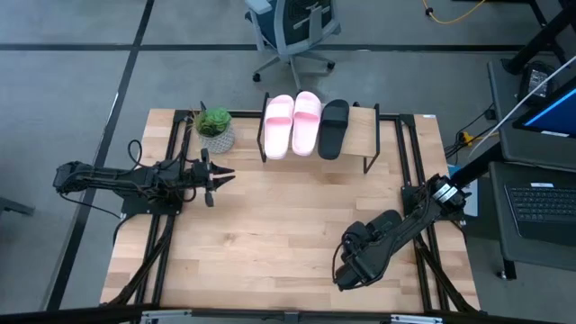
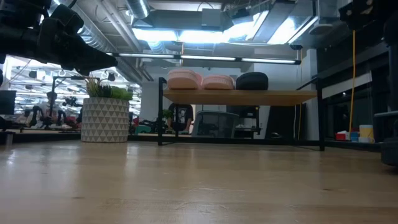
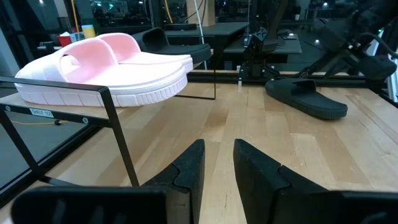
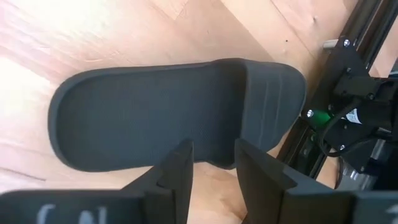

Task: Pick and place slides into the shelf
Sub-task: Put the black slide on the shelf

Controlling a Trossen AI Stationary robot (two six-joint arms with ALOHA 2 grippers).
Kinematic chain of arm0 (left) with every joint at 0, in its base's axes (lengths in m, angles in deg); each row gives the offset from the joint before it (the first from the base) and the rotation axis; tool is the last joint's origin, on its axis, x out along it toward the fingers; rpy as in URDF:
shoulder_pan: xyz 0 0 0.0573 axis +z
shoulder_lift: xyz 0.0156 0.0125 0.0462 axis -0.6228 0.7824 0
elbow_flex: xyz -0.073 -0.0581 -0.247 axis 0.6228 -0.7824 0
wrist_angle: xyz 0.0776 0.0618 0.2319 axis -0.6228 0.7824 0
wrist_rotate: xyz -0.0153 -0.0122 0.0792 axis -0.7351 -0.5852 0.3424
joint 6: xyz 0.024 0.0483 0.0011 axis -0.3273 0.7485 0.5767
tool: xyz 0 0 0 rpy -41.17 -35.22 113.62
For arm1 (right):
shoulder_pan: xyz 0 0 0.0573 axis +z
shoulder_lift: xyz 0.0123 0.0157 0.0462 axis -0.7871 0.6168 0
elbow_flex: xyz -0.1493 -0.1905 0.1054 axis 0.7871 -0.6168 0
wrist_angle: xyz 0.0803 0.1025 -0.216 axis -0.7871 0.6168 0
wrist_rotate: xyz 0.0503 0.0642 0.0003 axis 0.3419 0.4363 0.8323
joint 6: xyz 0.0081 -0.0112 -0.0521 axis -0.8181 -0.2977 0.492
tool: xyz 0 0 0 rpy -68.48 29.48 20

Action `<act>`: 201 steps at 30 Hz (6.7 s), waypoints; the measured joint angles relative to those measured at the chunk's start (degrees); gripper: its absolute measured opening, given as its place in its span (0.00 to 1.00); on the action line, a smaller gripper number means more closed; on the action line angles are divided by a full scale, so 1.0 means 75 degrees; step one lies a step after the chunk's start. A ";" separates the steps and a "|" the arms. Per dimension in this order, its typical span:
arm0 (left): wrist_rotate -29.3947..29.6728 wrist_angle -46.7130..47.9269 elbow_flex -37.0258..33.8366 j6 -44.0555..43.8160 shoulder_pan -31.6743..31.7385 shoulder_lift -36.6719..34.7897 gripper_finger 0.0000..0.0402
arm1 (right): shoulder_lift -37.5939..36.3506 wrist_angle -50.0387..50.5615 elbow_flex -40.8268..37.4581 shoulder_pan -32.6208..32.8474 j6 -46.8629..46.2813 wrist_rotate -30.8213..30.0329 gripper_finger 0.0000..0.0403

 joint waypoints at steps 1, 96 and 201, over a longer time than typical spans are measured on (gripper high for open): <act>0.0000 0.0000 0.0000 0.0001 0.0001 0.0001 0.19 | 0.0026 -0.0013 -0.0028 0.0000 -0.0044 0.0000 0.30; 0.0000 0.0000 0.0000 -0.0057 -0.0002 0.0001 0.19 | 0.0005 -0.0010 -0.1067 -0.0058 -0.0161 0.0086 0.00; -0.0003 0.0539 0.0000 -0.0252 -0.0002 -0.0001 0.19 | -0.4352 0.0008 -0.0507 -0.1797 0.6047 -0.5734 0.00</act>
